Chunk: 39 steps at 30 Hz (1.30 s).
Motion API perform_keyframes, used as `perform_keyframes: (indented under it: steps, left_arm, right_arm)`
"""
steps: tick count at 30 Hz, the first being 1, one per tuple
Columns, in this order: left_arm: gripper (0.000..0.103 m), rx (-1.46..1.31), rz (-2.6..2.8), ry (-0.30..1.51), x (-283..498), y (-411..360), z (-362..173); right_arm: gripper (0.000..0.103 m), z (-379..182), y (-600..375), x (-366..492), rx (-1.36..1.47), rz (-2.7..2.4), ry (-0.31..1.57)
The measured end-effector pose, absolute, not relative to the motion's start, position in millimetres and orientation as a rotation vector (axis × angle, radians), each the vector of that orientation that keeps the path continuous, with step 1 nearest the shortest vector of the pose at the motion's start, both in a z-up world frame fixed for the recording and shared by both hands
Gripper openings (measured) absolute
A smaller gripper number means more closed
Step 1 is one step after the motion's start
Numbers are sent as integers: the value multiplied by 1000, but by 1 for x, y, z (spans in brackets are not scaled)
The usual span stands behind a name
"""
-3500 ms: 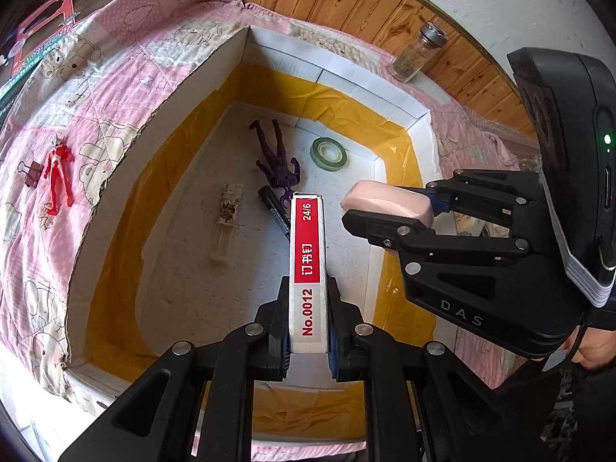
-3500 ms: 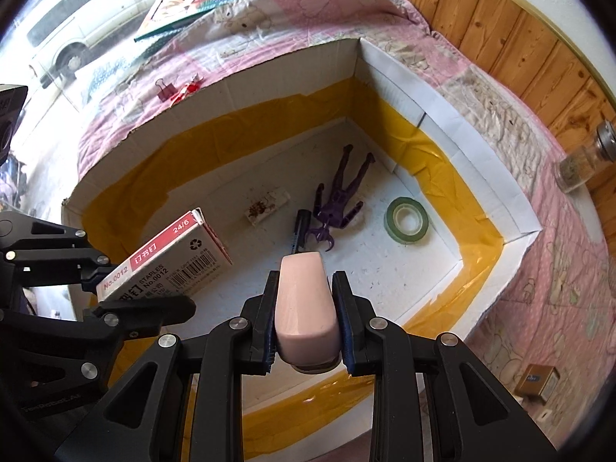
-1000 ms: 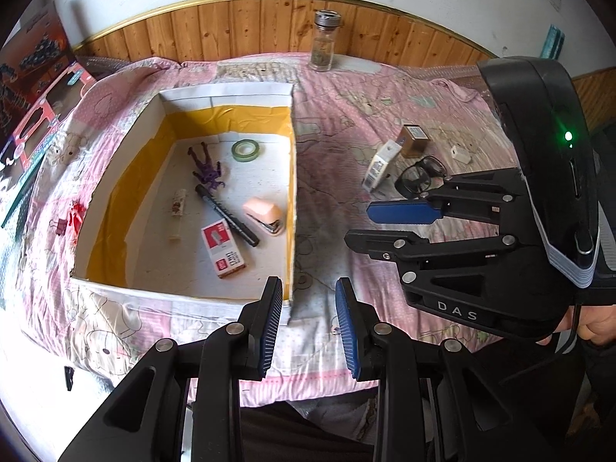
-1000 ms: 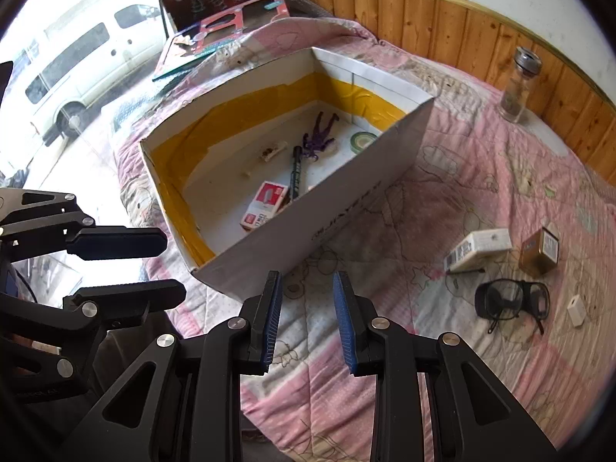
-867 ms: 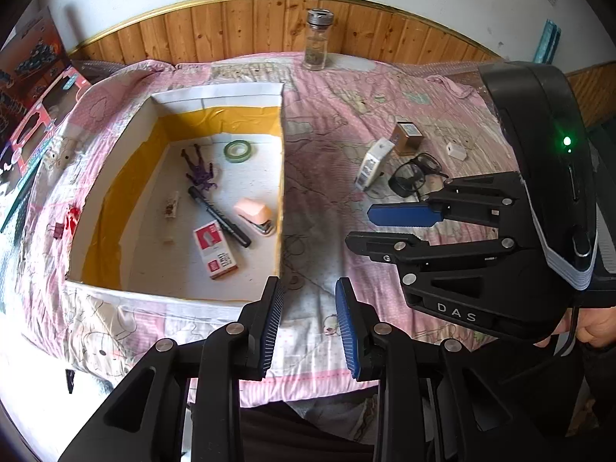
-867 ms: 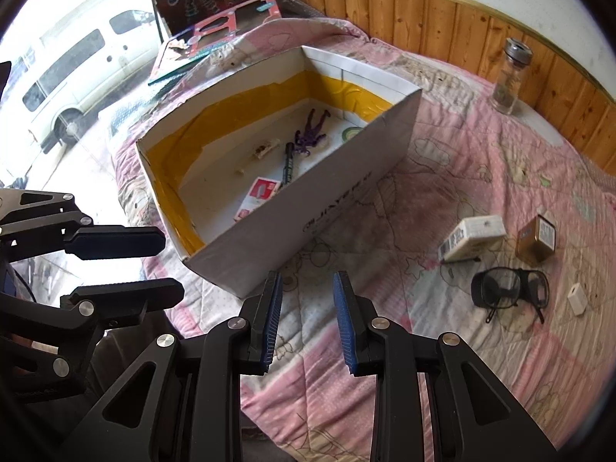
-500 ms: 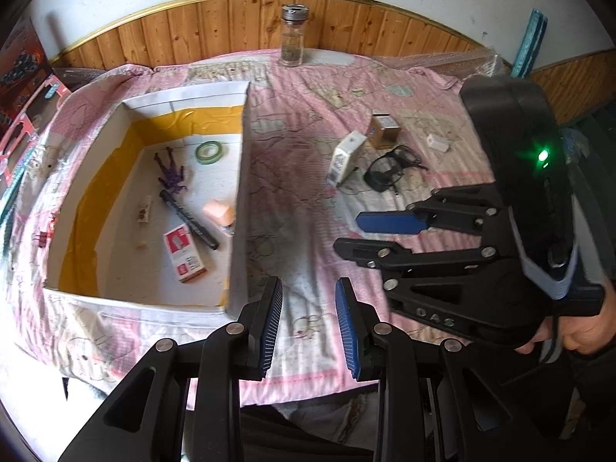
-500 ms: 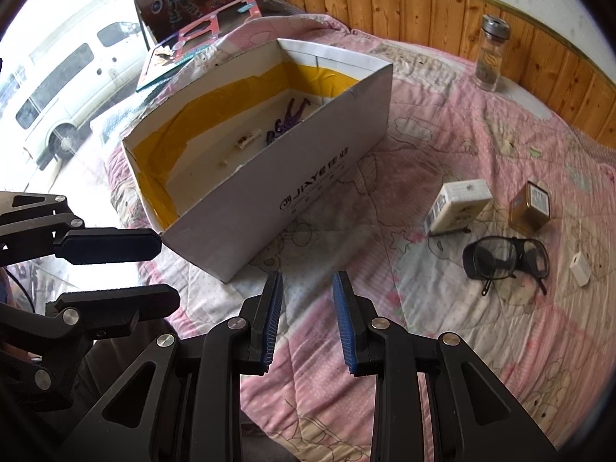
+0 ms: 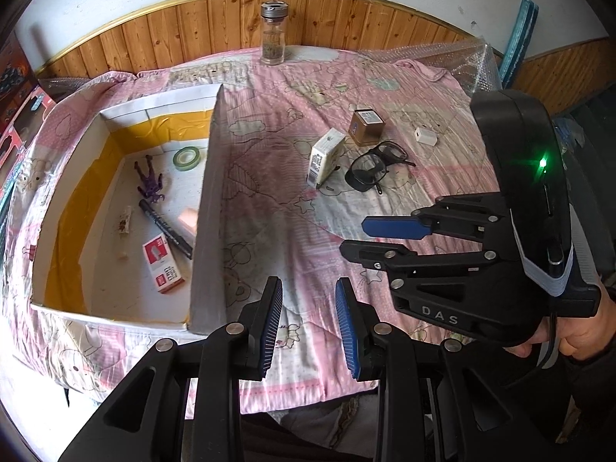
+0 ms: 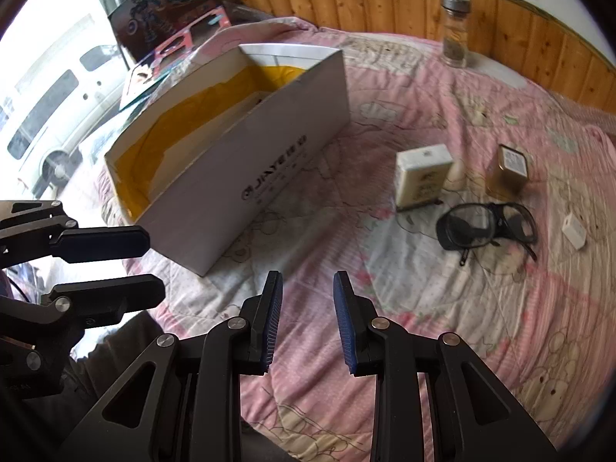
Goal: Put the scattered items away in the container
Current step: 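Withdraw both grippers from the box toward the tissue pack and glasses, then grasp the cream tissue pack with the left gripper while the right gripper grasps the black glasses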
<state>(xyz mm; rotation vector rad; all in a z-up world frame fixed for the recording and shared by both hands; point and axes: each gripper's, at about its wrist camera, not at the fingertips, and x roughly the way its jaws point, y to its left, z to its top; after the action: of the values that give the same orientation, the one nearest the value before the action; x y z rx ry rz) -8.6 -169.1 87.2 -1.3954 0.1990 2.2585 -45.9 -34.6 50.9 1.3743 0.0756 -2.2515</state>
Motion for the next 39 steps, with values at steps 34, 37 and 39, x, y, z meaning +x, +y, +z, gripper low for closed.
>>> perform_keyframes:
  steps: [34, 37, 39]
  left_arm:
    - [30, -1357, 2195, 290, -43, -96, 69]
    - [30, -1363, 2187, 288, -49, -93, 65]
    - [30, -1363, 2187, 276, -54, -91, 63]
  right_arm:
    - [29, 18, 81, -82, 1493, -2389, -349]
    - [29, 12, 88, -85, 1509, -2397, -382]
    - [29, 9, 92, -87, 1521, -2403, -398]
